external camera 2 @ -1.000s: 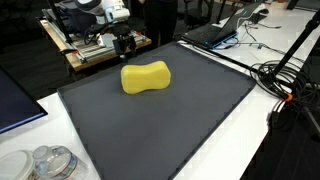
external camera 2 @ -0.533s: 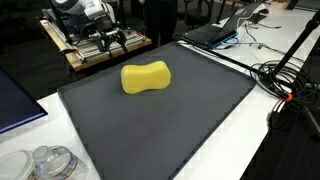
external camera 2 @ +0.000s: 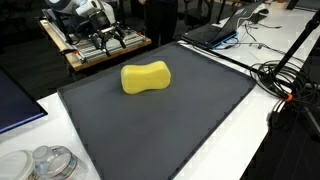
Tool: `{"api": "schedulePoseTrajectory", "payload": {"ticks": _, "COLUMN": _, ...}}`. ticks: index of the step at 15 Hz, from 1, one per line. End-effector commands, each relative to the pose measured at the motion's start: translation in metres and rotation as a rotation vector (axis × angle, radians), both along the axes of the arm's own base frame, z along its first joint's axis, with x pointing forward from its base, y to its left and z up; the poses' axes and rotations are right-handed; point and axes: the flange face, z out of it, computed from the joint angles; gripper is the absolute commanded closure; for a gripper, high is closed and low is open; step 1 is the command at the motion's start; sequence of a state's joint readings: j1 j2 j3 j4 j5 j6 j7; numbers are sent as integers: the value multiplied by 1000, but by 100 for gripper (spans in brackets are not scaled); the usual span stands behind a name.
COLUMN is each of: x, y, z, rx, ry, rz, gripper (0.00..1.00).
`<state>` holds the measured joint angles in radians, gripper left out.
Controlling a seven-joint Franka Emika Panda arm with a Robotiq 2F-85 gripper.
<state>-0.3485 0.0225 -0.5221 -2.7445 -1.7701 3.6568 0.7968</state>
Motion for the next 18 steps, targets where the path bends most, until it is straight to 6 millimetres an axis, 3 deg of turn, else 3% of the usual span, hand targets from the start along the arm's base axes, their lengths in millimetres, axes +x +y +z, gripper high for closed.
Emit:
{"api": "schedulePoseTrajectory", "payload": {"ticks": 1, "x": 0, "y": 0, "z": 0, "rx": 0, "ry": 0, "rz": 0, "gripper": 0}}
{"api": "schedulePoseTrajectory", "payload": {"ticks": 4, "x": 16, "y": -24, "z": -2, "rx": 86, "ry": 29, "rz": -150, "gripper": 0}}
{"api": "schedulePoseTrajectory", "payload": {"ticks": 9, "x": 41, "y": -45, "z": -17, "rx": 160, "ry": 116, "rz": -308, "gripper": 0}}
{"api": "schedulePoseTrajectory", "payload": {"ticks": 12, "x": 48, "y": -63, "z": -17, "rx": 222, "ry": 153, "rz": -399, "gripper": 0}}
{"api": "schedulePoseTrajectory", "payload": {"ticks": 14, "x": 47, "y": -79, "z": -7, "rx": 301, "ry": 182, "rz": -440, "gripper": 0}}
{"api": "schedulePoseTrajectory", "payload": {"ticks": 18, "x": 56, "y": -111, "z": 39, "rx": 469, "ry": 200, "rz": -525, "gripper": 0}}
